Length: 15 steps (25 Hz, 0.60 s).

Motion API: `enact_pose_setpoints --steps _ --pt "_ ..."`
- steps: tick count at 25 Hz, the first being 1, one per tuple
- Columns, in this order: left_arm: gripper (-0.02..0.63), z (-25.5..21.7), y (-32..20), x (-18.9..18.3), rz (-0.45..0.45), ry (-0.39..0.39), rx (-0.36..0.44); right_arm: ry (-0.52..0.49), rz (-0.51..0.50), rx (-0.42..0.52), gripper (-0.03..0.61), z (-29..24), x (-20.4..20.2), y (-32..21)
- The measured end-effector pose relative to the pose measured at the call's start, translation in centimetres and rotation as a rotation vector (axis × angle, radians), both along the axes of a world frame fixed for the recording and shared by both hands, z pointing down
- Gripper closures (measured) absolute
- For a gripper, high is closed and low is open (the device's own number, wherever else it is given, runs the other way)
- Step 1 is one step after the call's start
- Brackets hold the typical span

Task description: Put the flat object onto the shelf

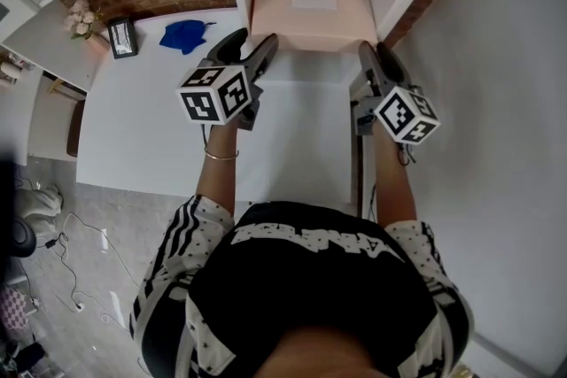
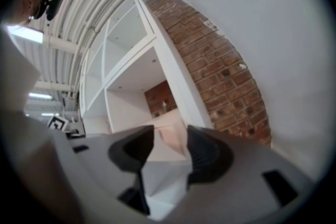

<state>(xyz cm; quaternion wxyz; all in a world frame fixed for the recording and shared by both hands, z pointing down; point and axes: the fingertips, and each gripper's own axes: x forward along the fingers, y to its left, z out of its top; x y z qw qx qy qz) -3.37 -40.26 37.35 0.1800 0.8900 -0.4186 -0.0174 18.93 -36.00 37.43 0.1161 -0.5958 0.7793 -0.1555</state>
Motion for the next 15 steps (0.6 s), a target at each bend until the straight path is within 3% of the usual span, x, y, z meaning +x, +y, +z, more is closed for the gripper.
enact_pose_setpoints --steps 3,8,13,15 --pt "0.311 -0.3 0.5 -0.8 -0.014 0.022 0.003 0.002 0.0 0.015 0.386 -0.5 0.3 0.6" --pt "0.373 -0.7 2.2 -1.5 -0.012 0.038 0.008 0.007 -0.005 0.022 0.457 -0.8 0.4 2.0" --pt "0.57 -1.1 3.9 -1.6 -0.015 0.001 0.046 0.02 -0.019 0.048 0.511 -1.7 0.3 3.5" --pt "0.582 -1.2 4.6 -1.5 -0.008 -0.016 0.063 0.034 -0.027 0.059 0.523 -2.1 0.3 4.1"
